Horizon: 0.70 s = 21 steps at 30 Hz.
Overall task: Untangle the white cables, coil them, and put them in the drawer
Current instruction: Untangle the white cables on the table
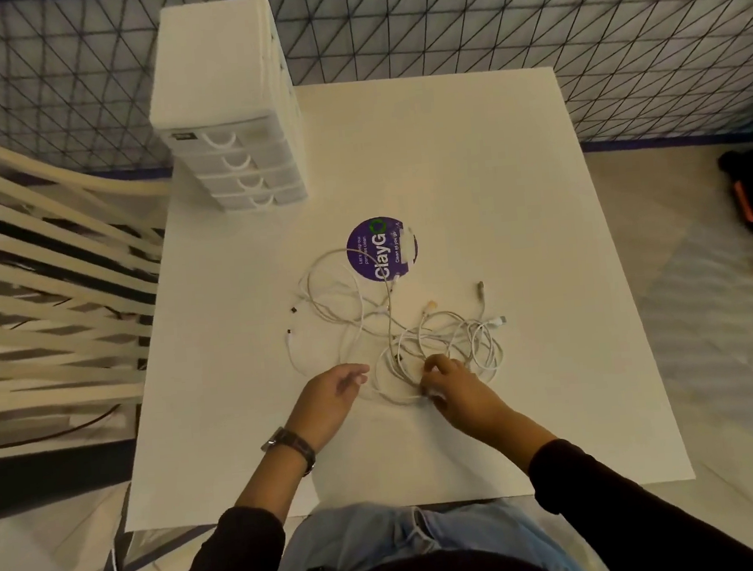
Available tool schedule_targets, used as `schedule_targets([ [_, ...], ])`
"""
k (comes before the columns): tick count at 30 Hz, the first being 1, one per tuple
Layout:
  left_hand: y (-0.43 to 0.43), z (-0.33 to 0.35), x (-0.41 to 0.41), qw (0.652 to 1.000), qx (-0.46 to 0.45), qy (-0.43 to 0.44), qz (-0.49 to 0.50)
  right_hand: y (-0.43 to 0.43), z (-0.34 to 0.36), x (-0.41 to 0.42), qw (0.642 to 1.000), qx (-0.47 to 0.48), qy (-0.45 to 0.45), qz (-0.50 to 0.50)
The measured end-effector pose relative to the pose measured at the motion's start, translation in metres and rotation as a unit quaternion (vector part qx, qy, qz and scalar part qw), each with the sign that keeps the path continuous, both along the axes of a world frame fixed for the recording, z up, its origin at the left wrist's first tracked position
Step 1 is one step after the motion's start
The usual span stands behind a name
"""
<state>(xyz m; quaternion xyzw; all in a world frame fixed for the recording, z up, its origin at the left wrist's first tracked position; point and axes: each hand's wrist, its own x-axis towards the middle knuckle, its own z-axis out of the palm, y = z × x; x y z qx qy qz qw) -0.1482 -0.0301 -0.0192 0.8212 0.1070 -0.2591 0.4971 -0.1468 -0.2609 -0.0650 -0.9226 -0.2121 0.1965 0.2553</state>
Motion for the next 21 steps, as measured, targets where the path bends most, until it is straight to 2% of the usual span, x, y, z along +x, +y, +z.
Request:
schedule_targets([
  [4, -0.006, -0.006, -0.008, 0.996, 0.06, -0.053, -0.048, -0.005, 0.012, -0.002, 0.995, 0.059, -0.007, -0.084],
  [7, -0.019, -0.008, -0.009, 0.965, 0.155, -0.162, -0.136, -0.003, 0.023, -0.004, 0.981, 0.097, 0.038, -0.164],
  [9, -0.029, -0.004, -0.006, 0.942, 0.195, -0.224, -0.157, -0.002, 0.029, -0.003, 0.978, 0.11, 0.048, -0.173],
  [11, -0.032, 0.001, 0.002, 0.94, 0.192, -0.231, -0.164, -0.003, 0.037, -0.001, 0.977, 0.115, 0.048, -0.171],
  [13, -0.024, 0.006, 0.012, 0.952, 0.163, -0.194, -0.17, -0.008, 0.045, 0.005, 0.975, 0.119, 0.036, -0.185],
  [15, -0.007, 0.017, 0.021, 0.974, 0.095, -0.156, -0.136, -0.014, 0.053, 0.015, 0.968, 0.126, 0.012, -0.217],
  [17, 0.013, 0.032, 0.029, 0.992, 0.021, -0.112, -0.058, -0.022, 0.061, 0.029, 0.963, 0.132, -0.024, -0.236],
  [21, 0.062, 0.049, 0.045, 0.99, -0.035, -0.081, 0.114, -0.039, 0.079, 0.055, 0.954, 0.123, -0.064, -0.265],
])
